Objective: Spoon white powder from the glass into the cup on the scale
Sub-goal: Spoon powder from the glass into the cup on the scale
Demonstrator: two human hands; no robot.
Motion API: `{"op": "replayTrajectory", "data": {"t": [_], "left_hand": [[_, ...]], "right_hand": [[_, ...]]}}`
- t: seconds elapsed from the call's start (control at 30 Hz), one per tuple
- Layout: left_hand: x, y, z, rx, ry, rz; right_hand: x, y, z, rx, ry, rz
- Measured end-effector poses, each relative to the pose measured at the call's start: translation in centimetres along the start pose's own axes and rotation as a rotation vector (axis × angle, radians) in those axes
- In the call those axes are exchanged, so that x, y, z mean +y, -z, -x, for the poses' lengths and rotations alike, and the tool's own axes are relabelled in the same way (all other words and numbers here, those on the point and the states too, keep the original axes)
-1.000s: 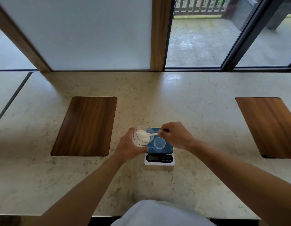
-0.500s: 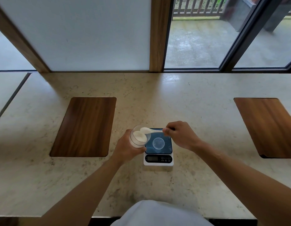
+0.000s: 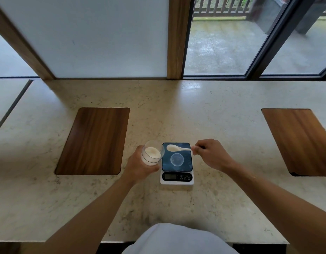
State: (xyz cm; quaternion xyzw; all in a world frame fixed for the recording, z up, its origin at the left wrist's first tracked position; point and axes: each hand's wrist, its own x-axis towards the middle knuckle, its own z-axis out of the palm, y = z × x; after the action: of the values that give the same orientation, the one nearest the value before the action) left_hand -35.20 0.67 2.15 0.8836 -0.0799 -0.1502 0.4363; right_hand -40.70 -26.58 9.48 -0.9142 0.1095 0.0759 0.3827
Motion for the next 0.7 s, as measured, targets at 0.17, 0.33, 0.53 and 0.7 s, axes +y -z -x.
{"op": "replayTrajectory", "data": {"t": [0.17, 0.33, 0.53, 0.7], "left_hand": [[-0.6, 0.2, 0.2, -0.006, 0.002, 0.0], [-1.1, 0.4, 0.2, 0.0, 0.004, -0.007], [-1.4, 0.5, 0.3, 0.01, 0.004, -0.001], [-1.3, 0.4, 0.4, 0.008, -0.002, 0.01]], "right_hand": [[1.7, -1.3, 0.0, -0.017, -0.054, 0.016], [2.9, -2.0, 0.4, -0.043, -0.097, 0.059], [3.4, -2.8, 0.9, -0.066, -0.145, 0.089], [3.9, -3.1, 0.4, -0.063, -0.175, 0.09]]}}
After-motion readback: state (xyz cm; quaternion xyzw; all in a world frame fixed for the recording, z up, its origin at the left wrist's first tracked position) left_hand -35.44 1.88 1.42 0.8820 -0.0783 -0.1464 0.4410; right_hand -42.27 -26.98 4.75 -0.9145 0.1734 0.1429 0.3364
